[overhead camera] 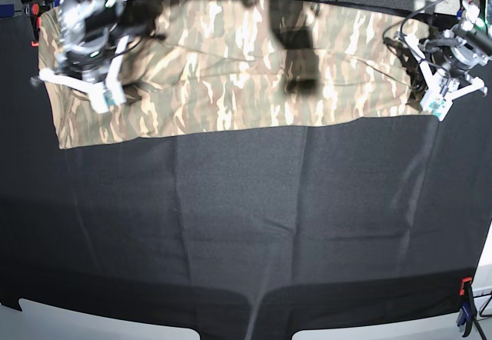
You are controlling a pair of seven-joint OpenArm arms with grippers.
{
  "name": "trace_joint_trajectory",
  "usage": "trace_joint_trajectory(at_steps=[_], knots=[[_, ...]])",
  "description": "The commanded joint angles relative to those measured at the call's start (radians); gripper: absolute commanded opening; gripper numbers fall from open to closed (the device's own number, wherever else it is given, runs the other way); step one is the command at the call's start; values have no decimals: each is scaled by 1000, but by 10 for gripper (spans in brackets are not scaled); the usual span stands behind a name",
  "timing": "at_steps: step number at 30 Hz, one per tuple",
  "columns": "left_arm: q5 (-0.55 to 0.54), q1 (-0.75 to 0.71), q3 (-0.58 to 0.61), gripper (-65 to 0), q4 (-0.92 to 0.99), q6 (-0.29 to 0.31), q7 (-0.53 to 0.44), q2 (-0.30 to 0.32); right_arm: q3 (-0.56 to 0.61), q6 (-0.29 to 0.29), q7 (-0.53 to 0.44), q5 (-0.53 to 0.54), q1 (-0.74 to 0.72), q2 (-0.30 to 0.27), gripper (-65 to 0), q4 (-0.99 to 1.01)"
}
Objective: Layout the t-shirt on the table in an organized manner, then fold the t-shirt properly
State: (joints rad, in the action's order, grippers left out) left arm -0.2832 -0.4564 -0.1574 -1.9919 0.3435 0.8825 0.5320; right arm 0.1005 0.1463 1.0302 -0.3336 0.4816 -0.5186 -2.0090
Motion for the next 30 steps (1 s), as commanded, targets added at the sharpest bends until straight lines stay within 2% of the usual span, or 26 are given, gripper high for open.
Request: trace_joint_trajectory(at_steps=[1,6,11,12,14,16,17,19,21,24,26,30], knots=[[2,-1,-7,-650,-17,-4,-12,14,-18,1,-13,-9,-3,-12,-650,-15],[2,-26,-7,-650,-17,-4,13,14,-20,-19,-58,-2,-2,-13,-650,-15],[2,-29,-7,-650,-17,-4,14,14,-20,-26,-27,-3,-2,-13,-650,-15],[2,-29,-7,-565,-17,-5,15,14,-20,-26,-27,-3,-2,-13,-605,-15],[-29,-28,-7,-405,-17,-14,47,14,-20,-26,-31,-13,-2,-13,-475,-15],[-86,-27,-7,-343,-17,-56,105,14,-20,-26,-35,-53,-2,-13,-375,-15],[-97,-29,-7,-341,-17,-61,136,14,-20,-24,-35,-76,-2,-13,-349,-15],[-103,-28,-7,-341,-17,-61,186,14,-20,-14,-35,-114,-2,-13,-345,-15],[-75,-23,-8,-341,-18,-76,182,15,-20,-14,-46,-137,-2,-13,-346,-16],[10,-2,-8,-341,-20,-165,158,18,-21,-14,-86,-138,-2,-13,-346,-32],[55,20,-8,-341,-20,-204,165,18,-21,-14,-89,-139,-2,-13,-346,-51],[102,60,-8,-340,-20,-233,206,17,-23,-14,-91,-139,-2,-13,-346,-107]])
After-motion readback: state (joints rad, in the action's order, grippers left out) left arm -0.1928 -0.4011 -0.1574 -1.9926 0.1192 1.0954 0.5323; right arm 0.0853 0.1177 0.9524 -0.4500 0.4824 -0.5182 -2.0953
